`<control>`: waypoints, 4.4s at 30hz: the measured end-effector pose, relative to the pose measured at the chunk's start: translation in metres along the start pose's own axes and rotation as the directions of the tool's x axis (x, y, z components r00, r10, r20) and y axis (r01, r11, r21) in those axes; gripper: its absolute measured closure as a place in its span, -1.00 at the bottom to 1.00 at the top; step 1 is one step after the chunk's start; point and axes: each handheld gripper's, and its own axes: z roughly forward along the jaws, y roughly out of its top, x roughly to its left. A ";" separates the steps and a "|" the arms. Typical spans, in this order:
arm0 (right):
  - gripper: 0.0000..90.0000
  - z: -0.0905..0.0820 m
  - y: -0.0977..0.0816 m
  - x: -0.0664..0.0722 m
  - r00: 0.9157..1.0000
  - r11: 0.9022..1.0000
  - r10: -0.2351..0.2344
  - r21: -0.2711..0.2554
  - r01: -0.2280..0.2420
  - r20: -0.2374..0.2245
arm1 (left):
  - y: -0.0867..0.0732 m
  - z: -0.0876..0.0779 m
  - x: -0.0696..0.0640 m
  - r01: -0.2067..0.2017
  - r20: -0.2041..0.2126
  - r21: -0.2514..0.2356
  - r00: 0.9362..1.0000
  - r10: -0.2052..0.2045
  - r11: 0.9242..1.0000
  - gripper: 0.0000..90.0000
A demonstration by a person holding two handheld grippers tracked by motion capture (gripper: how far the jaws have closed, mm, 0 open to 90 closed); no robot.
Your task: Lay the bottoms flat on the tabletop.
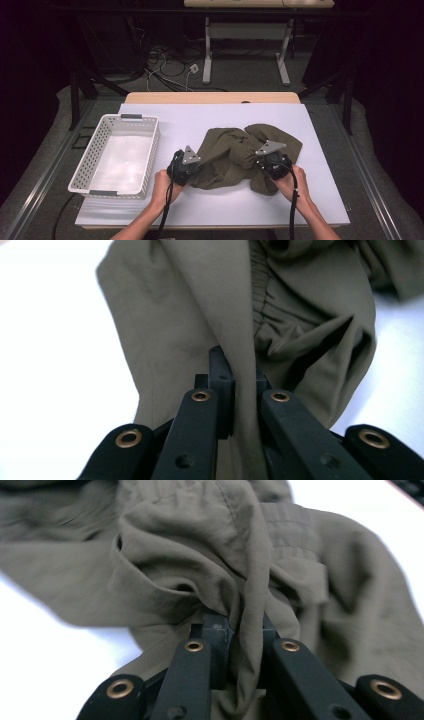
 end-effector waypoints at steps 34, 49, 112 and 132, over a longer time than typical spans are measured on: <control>0.89 -0.001 0.003 0.004 1.000 0.996 0.008 -0.085 -0.008 0.006 | 0.013 0.025 0.006 -0.021 -0.051 -0.034 0.999 0.019 0.999 0.98; 0.86 0.018 -0.023 -0.048 0.975 0.983 0.184 -0.028 -0.182 0.127 | 0.003 0.014 0.007 -0.017 -0.087 0.055 0.996 0.022 0.998 0.97; 0.64 0.006 -0.009 -0.020 0.994 0.996 0.090 -0.006 -0.089 0.063 | 0.024 0.014 -0.026 0.009 0.066 0.012 0.998 -0.010 1.000 -0.19; 0.83 0.010 -0.020 -0.042 0.974 0.978 0.209 -0.046 -0.206 0.091 | 0.007 0.058 -0.027 0.093 0.049 0.139 0.994 -0.101 0.986 -0.22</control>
